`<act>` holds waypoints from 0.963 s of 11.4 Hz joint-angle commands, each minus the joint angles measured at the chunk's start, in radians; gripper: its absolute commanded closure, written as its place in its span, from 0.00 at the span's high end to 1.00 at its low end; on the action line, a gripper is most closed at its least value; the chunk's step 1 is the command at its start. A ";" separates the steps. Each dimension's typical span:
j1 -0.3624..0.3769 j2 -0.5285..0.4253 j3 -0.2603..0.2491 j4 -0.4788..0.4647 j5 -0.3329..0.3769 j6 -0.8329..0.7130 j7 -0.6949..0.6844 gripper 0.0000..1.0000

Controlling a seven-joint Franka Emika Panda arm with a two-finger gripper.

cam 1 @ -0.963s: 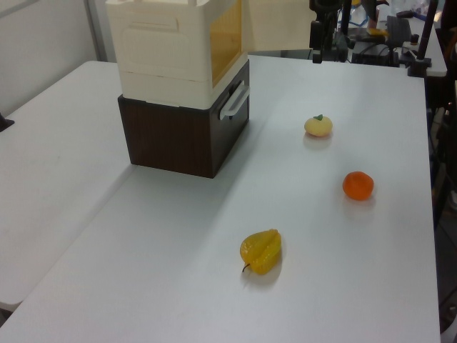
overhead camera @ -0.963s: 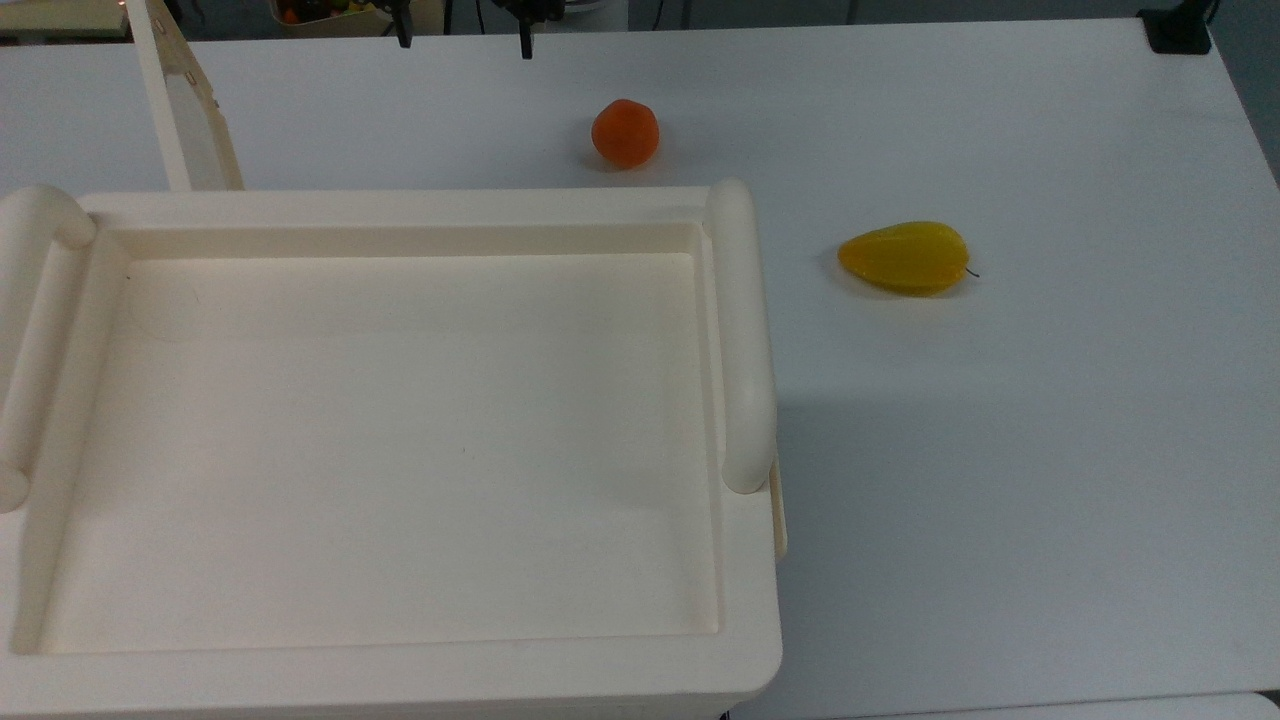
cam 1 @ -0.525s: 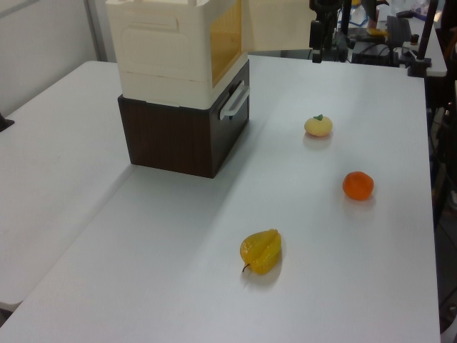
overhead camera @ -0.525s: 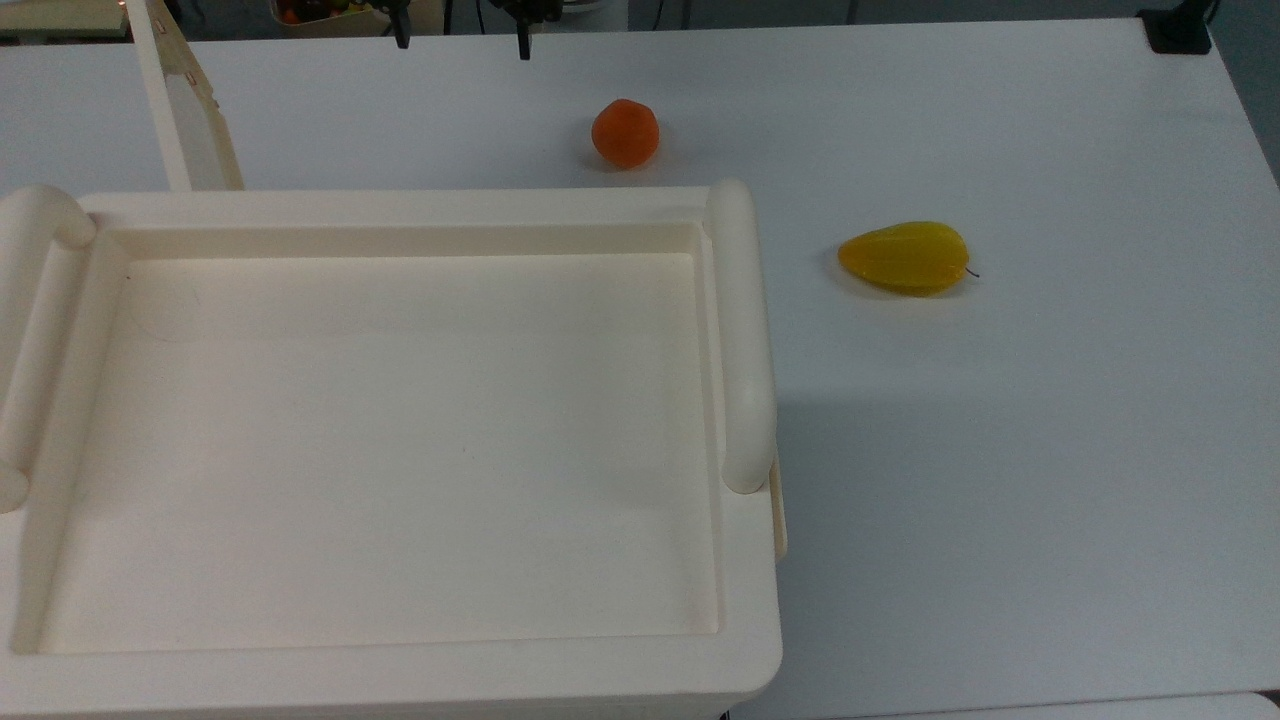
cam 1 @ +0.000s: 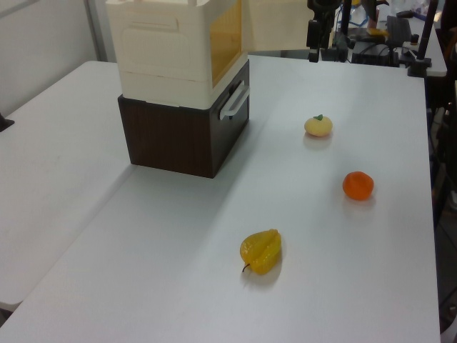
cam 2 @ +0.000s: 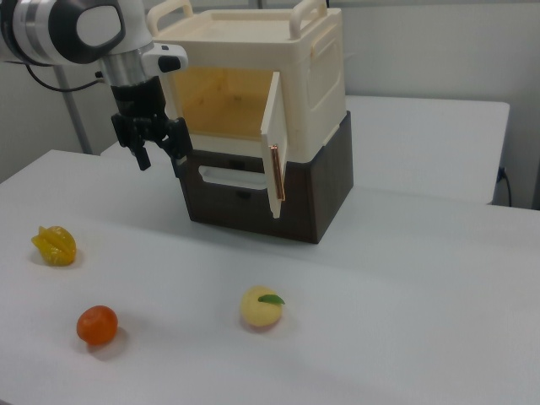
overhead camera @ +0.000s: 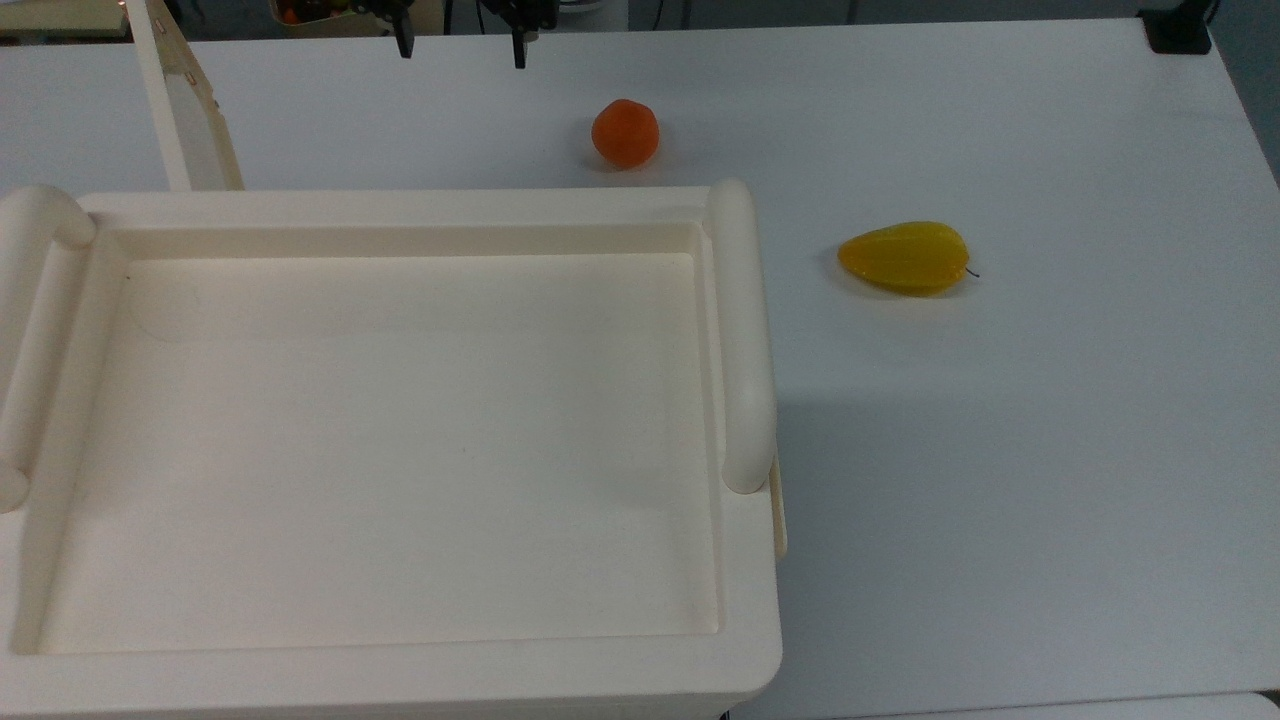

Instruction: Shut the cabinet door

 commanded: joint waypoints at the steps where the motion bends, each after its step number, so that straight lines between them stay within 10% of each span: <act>1: -0.003 -0.017 0.000 -0.029 -0.007 0.029 -0.024 0.26; 3: -0.005 -0.017 0.000 -0.028 -0.007 0.029 -0.025 0.00; 11: -0.042 -0.017 -0.003 0.101 0.007 0.031 -0.010 0.00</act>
